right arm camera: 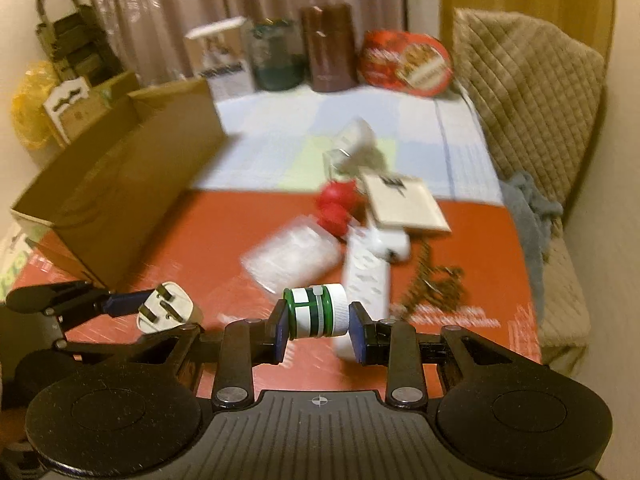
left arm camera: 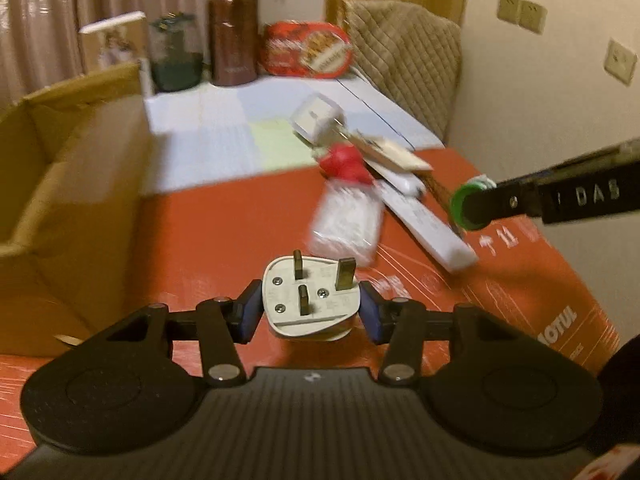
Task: Organize rigid objects
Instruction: 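Carry the plug over the cardboard box and open the left tool while the right tool drops the bottle in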
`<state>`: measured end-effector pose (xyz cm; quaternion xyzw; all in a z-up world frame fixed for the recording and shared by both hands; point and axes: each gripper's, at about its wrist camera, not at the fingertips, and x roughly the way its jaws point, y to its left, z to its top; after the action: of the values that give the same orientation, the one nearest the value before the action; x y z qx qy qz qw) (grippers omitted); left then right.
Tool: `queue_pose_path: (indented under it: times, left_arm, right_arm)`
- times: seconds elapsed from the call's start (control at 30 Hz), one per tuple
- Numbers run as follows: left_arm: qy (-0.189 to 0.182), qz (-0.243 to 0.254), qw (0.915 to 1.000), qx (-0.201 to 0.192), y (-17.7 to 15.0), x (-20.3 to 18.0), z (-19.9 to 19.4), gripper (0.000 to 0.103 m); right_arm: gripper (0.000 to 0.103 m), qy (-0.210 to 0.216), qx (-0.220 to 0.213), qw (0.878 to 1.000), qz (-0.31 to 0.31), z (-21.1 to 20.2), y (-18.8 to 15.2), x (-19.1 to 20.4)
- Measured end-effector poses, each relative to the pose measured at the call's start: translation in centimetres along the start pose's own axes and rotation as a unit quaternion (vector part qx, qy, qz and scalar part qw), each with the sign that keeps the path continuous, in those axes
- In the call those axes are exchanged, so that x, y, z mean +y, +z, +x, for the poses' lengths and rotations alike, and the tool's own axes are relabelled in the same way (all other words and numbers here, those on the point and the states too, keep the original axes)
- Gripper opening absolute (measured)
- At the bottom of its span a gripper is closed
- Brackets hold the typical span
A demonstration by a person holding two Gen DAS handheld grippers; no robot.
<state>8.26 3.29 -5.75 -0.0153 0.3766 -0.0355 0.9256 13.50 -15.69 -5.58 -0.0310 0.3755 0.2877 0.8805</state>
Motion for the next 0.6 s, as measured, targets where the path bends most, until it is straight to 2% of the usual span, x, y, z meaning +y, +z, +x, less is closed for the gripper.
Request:
queue_pose_path:
  times: [0.07, 0.27, 0.43, 0.6]
  left_arm:
    - [0.01, -0.007, 0.9999, -0.009, 1.2, 1.8, -1.7, 0.045]
    - [0.071, -0.005, 0.9967, -0.038, 4.6, 9.2, -7.3, 0.045]
    - [0.119, -0.002, 0.9925, -0.026, 5.9, 15.8, -9.0, 0.045]
    - [0.131, -0.015, 0.9912, -0.007, 5.3, 20.7, -8.9, 0.045]
  right_arm:
    - [0.028, 0.019, -0.013, 1.0, -0.013, -0.4, 1.3, 2.0]
    - [0.028, 0.081, -0.057, 0.994, -0.05, -0.4, 5.9, 9.1]
    - [0.028, 0.121, -0.068, 0.987, -0.08, 1.7, 8.7, 15.7]
    - [0.028, 0.135, -0.048, 0.983, -0.11, 5.3, 10.0, 20.4]
